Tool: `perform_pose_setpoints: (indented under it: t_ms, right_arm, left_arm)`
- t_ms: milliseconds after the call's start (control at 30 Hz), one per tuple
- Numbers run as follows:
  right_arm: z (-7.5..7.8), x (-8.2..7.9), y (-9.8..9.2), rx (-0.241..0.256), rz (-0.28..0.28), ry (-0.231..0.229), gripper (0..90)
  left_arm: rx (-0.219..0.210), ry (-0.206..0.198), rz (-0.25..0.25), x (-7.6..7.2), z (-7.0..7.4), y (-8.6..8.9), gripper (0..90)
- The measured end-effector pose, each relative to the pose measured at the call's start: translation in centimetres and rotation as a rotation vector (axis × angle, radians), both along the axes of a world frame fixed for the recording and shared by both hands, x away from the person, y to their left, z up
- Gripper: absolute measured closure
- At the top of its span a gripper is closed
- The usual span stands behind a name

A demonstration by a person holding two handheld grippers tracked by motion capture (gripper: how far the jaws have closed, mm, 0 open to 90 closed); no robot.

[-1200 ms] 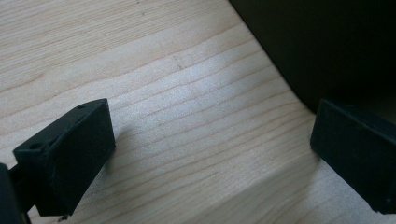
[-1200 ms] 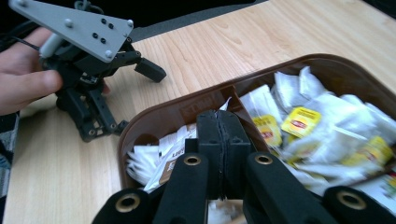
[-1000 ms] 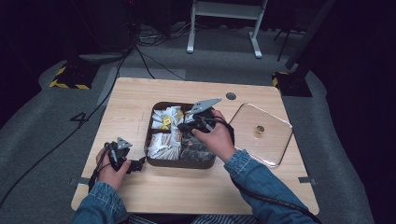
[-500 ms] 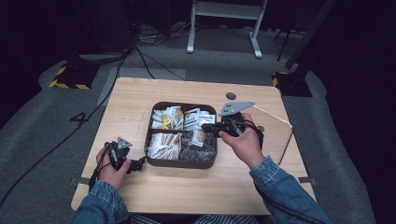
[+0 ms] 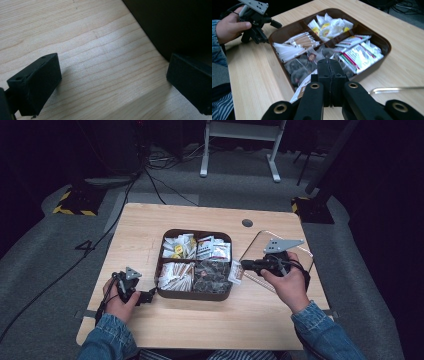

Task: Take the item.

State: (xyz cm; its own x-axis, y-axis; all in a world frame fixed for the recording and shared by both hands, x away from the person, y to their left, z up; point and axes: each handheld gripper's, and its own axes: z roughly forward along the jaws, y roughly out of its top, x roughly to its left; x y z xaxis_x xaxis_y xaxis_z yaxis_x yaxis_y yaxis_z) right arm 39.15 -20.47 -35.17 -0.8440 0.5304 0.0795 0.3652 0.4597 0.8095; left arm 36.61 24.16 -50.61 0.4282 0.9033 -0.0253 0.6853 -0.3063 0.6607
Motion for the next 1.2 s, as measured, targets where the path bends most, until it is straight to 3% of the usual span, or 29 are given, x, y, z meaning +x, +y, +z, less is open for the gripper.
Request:
perform_pose_setpoints:
  t_ms: [300, 567, 800, 933, 1200]
  right_arm:
    - [-1.9, -1.6, -2.2, -0.021, -0.03, 0.031, 89.4]
    - [-3.6, -2.4, -3.8, -0.011, -0.046, 0.042, 89.4]
    - [-5.6, -2.7, -4.1, -0.036, -0.064, 0.05, 89.4]
    - [-6.9, -3.0, -3.9, -0.092, -0.077, 0.035, 89.4]
    - [-9.2, -3.3, -3.8, -0.081, -0.087, 0.074, 89.3]
  left_arm:
    - [0.0, -0.001, 0.0, 0.0, 0.0, 0.0, 0.0]
    - [0.0, 0.0, 0.0, 0.0, 0.0, 0.0, 0.0]
    - [0.0, -0.001, 0.0, 0.0, 0.0, 0.0, 0.0]
    - [0.0, 0.0, 0.0, 0.0, 0.0, 0.0, 0.0]
    - [0.0, 0.0, 0.0, 0.0, 0.0, 0.0, 0.0]
